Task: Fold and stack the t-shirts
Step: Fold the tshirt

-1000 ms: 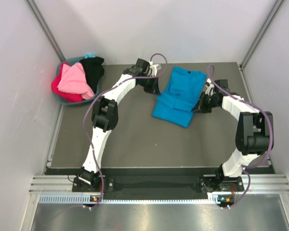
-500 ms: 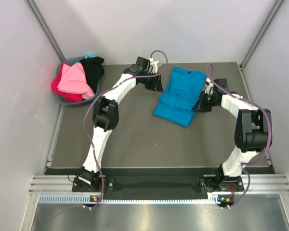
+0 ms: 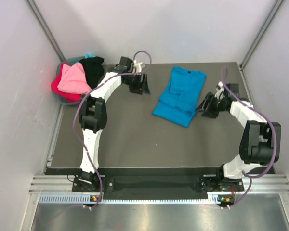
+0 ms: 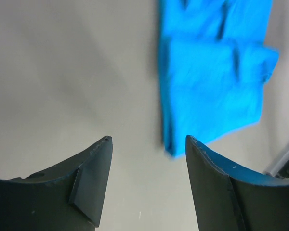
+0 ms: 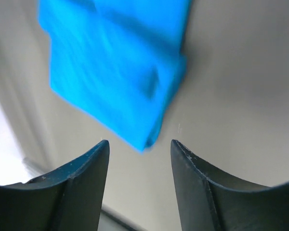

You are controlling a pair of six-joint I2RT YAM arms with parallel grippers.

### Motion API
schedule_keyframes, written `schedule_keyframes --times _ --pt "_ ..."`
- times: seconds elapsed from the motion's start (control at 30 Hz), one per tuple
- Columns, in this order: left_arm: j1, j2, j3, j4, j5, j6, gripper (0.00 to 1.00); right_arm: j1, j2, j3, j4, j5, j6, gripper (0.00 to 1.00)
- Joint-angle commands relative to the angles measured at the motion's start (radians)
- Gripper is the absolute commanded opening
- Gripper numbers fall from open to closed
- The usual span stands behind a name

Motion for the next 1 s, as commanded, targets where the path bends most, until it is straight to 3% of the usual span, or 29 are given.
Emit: schedule_keyframes --times 0.0,0.27,0.57,0.97 --pt "0.044 -0.043 -0.138 -0.062 0.123 -0.035 0.66 0.037 -0.008 -0.129 -0.001 -0.100 0.111 0.54" --pt "0.047 -0.005 -0.218 -0.010 0.233 -0.107 0.67 0.073 0.057 -0.214 0.038 -0.120 0.179 0.57" --pt "0.020 0.038 -0.228 0.021 0.279 -0.162 0.66 0.114 0.139 -0.177 0.145 -0.122 0.254 0.54" --pt "-0.039 0.112 -0.218 0.052 0.313 -0.202 0.62 0.120 0.209 -0.111 0.139 -0.073 0.248 0.49"
